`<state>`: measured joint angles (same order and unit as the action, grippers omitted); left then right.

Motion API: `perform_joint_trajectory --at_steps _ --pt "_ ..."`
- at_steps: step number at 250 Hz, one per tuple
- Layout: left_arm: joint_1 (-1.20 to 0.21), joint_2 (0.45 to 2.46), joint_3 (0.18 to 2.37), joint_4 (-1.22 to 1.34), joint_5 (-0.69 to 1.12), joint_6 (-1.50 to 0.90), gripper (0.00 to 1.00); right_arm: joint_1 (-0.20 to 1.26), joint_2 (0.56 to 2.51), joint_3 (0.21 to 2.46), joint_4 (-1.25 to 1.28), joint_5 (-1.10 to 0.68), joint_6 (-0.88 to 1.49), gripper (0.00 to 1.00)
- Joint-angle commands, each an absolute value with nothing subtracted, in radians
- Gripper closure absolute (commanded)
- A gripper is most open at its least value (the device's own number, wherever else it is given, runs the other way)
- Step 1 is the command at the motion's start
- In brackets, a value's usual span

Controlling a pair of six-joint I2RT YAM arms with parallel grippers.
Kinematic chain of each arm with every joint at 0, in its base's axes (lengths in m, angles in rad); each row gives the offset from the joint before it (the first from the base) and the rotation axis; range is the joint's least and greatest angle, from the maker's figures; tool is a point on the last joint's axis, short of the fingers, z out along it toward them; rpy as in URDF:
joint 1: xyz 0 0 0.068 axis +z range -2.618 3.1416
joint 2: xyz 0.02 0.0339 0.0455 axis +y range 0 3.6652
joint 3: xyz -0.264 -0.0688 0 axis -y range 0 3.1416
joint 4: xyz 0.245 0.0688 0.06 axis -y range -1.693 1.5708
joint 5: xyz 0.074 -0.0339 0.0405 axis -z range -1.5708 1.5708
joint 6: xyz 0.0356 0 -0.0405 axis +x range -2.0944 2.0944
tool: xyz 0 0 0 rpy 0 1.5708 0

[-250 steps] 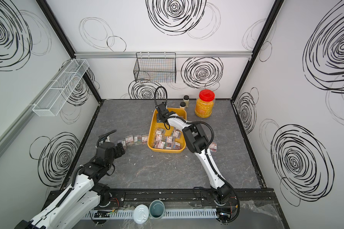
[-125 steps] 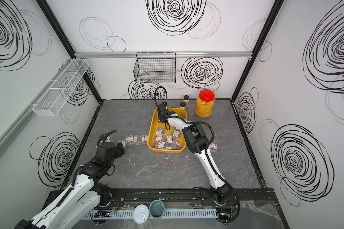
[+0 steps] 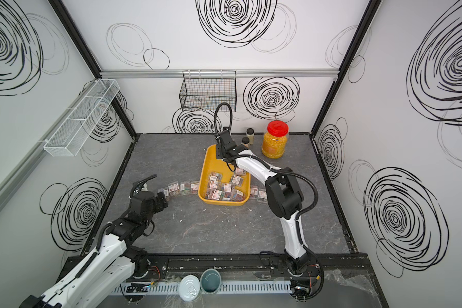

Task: Take the paper clips out of the storage box
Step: Pick up the boxed paper clips from the storage box, then place the boxed paper clips at the center of the board.

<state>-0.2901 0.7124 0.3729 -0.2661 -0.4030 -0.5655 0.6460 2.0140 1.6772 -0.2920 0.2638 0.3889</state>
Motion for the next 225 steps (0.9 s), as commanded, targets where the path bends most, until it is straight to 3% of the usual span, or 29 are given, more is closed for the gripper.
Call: perform_joint_trajectory --at_steps 1,75,161,225 --pt "-0.298 0.710 0.368 -0.250 -0.420 -0.578 0.14 0.651 1.901 1.544 -0.230 0.289 0.405 0.48" --pt "-0.315 0.724 0.373 -0.243 -0.410 -0.570 0.14 0.609 1.512 1.124 -0.243 0.435 0.499 0.49" --pt "-0.465 0.729 0.391 -0.262 -0.554 -0.587 0.12 0.459 0.975 0.690 -0.321 0.511 0.648 0.54" --pt "-0.486 0.728 0.395 -0.269 -0.582 -0.593 0.13 0.326 0.857 0.614 -0.426 0.498 0.684 0.60"
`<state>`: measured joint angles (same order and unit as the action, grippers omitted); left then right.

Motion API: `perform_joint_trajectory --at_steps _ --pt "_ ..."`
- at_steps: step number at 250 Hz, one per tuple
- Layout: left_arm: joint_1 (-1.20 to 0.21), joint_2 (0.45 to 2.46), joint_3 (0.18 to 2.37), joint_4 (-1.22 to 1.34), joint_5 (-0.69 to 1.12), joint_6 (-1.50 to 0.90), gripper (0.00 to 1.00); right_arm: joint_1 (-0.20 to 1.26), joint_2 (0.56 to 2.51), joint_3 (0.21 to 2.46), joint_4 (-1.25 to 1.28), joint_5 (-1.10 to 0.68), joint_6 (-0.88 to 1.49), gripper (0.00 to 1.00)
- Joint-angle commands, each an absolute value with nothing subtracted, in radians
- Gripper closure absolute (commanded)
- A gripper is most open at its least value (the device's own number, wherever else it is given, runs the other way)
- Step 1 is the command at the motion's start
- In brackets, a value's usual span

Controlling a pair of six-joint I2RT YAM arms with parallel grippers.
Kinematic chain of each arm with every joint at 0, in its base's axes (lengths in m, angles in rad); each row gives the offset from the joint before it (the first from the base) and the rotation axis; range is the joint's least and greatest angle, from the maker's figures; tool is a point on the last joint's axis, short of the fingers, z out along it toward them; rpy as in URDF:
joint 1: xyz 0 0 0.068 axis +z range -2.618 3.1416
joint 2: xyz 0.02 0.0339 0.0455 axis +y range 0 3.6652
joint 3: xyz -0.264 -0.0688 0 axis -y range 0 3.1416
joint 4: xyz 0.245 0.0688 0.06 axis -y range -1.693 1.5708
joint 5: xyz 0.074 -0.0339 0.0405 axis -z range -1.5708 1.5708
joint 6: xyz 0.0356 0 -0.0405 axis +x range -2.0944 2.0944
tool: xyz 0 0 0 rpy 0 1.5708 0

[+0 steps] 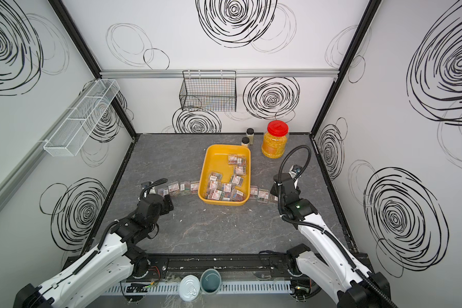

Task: Take the paper clips out of the storage box
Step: Place the boxed paper clips at the center of the board.

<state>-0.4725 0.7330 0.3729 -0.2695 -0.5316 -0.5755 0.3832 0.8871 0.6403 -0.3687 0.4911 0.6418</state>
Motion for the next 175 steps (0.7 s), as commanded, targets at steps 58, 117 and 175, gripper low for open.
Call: perform_joint_trajectory --at_steps 58,117,175 --pt "-0.503 0.740 0.401 -0.278 -0.601 -0.598 0.13 0.173 0.861 0.543 -0.378 0.359 0.684 0.60" --pt "-0.506 0.723 0.397 -0.278 -0.599 -0.597 0.12 -0.005 0.886 0.483 -0.327 0.240 0.699 0.60" --pt "-0.505 0.724 0.397 -0.275 -0.601 -0.598 0.12 -0.155 0.910 0.409 -0.246 0.158 0.724 0.60"
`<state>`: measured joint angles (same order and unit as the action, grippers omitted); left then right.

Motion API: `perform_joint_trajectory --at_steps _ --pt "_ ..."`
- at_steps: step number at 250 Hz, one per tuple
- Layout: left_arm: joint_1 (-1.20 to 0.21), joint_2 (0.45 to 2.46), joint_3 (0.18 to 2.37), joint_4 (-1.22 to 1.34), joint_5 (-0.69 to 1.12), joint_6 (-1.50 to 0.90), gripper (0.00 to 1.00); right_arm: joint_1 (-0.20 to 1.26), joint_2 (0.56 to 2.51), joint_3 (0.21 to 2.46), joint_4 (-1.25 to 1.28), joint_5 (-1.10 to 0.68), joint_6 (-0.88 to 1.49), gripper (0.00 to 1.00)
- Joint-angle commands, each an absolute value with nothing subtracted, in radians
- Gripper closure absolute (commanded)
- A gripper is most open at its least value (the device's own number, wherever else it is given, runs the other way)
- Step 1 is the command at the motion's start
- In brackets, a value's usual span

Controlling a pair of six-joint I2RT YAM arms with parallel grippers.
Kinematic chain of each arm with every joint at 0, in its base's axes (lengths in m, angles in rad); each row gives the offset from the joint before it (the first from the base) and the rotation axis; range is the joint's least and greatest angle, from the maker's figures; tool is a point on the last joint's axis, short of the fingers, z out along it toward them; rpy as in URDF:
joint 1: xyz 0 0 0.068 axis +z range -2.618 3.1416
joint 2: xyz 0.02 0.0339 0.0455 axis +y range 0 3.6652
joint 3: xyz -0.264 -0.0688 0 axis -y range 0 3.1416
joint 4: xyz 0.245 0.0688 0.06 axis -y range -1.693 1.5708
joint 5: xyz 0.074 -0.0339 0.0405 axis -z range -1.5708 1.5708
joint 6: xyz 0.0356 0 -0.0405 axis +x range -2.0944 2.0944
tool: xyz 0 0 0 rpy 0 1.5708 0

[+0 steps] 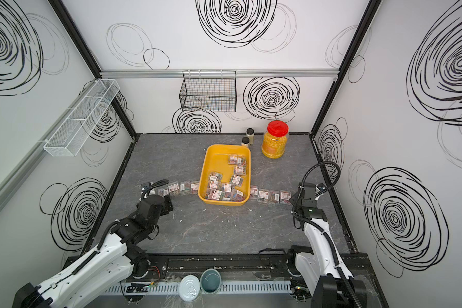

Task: Take the paper clips out of the storage box
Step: Place the boxed paper clips at the center of the board.

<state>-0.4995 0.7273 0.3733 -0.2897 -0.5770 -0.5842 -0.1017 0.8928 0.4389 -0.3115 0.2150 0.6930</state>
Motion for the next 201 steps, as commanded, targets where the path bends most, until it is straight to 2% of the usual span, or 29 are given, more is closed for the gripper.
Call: perform_joint_trajectory --at_steps 1,149,201 --pt "-0.505 0.724 0.397 -0.275 -0.601 -0.598 0.12 -0.157 0.910 0.408 -0.244 0.157 0.723 0.60" --pt "-0.503 0.740 0.401 -0.278 -0.605 -0.599 0.12 -0.265 1.145 0.402 -0.111 0.042 0.723 0.56" --pt "-0.502 0.743 0.401 -0.276 -0.605 -0.599 0.11 -0.269 1.204 0.414 -0.090 0.023 0.724 0.50"
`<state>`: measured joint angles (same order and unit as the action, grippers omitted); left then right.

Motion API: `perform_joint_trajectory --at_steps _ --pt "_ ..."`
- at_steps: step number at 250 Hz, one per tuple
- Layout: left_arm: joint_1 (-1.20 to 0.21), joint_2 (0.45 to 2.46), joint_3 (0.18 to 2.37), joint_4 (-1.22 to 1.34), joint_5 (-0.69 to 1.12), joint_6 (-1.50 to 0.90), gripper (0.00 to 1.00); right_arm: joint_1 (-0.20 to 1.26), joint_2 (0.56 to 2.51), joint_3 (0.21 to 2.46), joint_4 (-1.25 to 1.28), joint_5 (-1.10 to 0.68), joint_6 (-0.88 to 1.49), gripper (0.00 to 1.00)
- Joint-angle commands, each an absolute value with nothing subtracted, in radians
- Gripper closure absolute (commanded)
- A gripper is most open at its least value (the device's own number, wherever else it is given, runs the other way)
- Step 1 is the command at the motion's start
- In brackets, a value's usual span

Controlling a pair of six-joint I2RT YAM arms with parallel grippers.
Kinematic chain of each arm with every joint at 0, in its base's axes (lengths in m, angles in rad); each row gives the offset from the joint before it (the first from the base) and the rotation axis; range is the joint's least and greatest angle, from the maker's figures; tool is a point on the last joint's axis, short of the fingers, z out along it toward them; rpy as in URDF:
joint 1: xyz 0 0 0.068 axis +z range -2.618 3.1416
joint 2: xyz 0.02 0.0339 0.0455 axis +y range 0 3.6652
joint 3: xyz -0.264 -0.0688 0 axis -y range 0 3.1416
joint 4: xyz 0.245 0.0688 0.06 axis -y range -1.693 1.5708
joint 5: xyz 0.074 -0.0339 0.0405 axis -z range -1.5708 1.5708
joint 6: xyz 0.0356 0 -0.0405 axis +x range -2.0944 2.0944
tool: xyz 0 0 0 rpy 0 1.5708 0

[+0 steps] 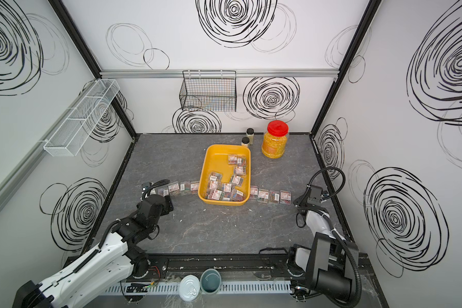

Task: Take the paper clips out of the storage box
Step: Place the boxed paper clips at the center of the board.

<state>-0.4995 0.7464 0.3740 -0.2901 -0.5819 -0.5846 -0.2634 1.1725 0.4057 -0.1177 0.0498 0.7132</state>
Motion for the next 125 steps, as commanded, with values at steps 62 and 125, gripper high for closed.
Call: perform_joint_trajectory --at_steps 62,125 --pt "-0.502 0.747 0.403 -0.273 -0.604 -0.598 0.11 -0.279 1.264 0.439 -0.086 -0.006 0.721 0.40" --pt "-0.501 0.752 0.403 -0.270 -0.602 -0.597 0.11 -0.282 1.283 0.453 -0.089 -0.001 0.714 0.22"
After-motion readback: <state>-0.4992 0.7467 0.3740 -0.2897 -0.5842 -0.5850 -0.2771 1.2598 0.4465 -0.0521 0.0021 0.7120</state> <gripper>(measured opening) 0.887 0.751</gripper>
